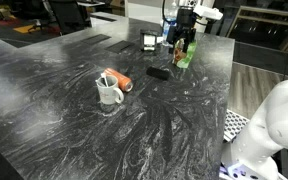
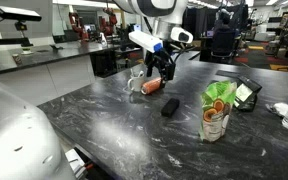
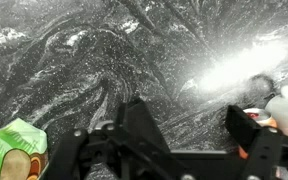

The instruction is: Put the orange can upright

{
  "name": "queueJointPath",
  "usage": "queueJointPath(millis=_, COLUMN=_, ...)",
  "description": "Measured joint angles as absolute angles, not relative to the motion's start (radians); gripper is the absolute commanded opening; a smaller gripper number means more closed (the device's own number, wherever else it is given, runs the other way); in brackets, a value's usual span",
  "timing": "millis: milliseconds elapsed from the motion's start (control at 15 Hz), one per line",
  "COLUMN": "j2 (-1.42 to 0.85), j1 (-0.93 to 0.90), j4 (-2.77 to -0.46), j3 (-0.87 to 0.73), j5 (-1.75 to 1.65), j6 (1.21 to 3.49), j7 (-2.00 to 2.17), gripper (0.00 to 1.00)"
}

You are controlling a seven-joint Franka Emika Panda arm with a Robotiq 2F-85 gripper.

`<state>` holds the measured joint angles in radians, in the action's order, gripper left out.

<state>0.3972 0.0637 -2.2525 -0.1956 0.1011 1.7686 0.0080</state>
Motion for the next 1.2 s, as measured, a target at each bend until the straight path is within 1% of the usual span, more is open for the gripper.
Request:
queueJointPath(millis=733, j2=0.389, j1=0.062, j4=-2.244, j3=-0.17, j5=0.09, j6=1.767, j7=-0.011, gripper=1.0)
queueJointPath(millis=1200, j2=0.24, j1=0.014, j4=-2.163, j3=-0.09, j5=0.067, j6=1.778, j7=-0.111, gripper=1.0)
